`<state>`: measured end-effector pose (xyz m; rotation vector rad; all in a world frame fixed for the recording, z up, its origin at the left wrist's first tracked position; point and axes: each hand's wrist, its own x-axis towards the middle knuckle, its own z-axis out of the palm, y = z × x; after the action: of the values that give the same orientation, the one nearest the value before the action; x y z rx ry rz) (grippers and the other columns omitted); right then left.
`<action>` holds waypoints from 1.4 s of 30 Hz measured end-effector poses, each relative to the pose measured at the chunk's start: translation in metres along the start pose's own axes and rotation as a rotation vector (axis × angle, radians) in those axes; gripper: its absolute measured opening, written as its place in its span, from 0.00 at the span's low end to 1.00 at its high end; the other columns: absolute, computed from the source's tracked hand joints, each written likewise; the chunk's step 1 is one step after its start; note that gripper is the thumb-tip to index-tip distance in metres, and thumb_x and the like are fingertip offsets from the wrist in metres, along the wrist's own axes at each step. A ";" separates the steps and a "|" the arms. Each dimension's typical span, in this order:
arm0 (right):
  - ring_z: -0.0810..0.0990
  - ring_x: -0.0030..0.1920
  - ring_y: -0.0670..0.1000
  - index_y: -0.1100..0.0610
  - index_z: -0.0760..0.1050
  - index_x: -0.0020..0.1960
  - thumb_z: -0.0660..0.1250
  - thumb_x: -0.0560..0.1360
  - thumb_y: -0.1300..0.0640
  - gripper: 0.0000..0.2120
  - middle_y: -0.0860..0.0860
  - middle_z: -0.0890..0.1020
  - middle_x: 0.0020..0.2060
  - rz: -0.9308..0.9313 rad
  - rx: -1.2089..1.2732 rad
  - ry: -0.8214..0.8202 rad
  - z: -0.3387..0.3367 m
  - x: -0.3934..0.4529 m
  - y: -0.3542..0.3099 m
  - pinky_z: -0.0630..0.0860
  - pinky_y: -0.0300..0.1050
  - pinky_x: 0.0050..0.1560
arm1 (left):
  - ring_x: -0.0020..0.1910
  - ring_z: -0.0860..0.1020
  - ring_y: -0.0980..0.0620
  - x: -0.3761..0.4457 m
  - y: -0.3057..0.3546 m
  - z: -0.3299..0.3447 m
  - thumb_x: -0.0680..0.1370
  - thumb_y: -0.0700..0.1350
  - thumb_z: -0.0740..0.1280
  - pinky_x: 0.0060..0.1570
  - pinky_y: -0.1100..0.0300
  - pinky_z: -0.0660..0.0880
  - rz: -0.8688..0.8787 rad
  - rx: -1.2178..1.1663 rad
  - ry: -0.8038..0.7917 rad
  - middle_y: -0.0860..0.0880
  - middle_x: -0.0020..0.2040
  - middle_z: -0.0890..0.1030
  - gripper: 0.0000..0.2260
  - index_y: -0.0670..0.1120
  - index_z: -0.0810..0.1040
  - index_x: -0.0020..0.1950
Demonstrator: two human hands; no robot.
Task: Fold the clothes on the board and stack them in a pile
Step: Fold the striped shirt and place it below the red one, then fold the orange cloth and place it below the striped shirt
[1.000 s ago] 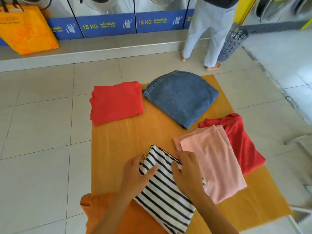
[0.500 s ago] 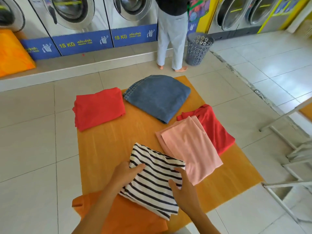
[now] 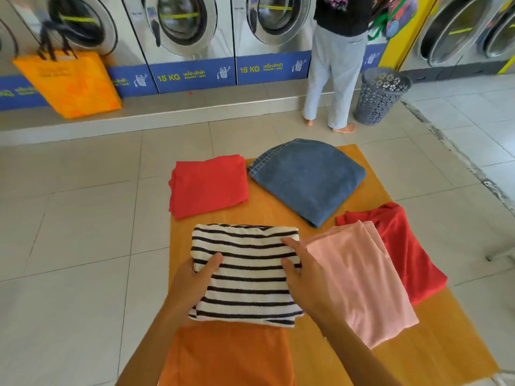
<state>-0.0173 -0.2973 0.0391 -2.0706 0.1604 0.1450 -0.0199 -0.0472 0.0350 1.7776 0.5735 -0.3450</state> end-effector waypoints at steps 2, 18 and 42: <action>0.81 0.49 0.44 0.35 0.71 0.67 0.63 0.80 0.56 0.20 0.41 0.82 0.54 -0.064 -0.034 -0.029 0.013 0.037 -0.015 0.78 0.34 0.47 | 0.52 0.82 0.51 0.015 0.004 -0.013 0.68 0.71 0.68 0.51 0.51 0.81 0.012 -0.008 0.075 0.55 0.53 0.83 0.27 0.59 0.75 0.62; 0.79 0.49 0.51 0.42 0.66 0.75 0.58 0.83 0.56 0.21 0.52 0.80 0.56 -0.029 -0.359 -0.242 0.099 0.155 -0.005 0.81 0.49 0.50 | 0.58 0.79 0.41 0.120 -0.024 -0.030 0.77 0.63 0.63 0.58 0.46 0.77 -0.148 0.308 0.316 0.43 0.60 0.81 0.29 0.44 0.72 0.69; 0.76 0.53 0.50 0.41 0.64 0.72 0.64 0.78 0.56 0.24 0.51 0.68 0.63 0.083 -0.206 -0.171 0.043 -0.092 0.043 0.74 0.44 0.50 | 0.71 0.66 0.40 -0.098 -0.115 -0.010 0.76 0.60 0.67 0.66 0.39 0.70 -0.169 0.418 0.368 0.43 0.74 0.66 0.31 0.50 0.64 0.75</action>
<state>-0.1170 -0.2754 -0.0032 -2.2454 0.1313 0.4025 -0.1653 -0.0346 -0.0055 2.2220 0.9708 -0.2659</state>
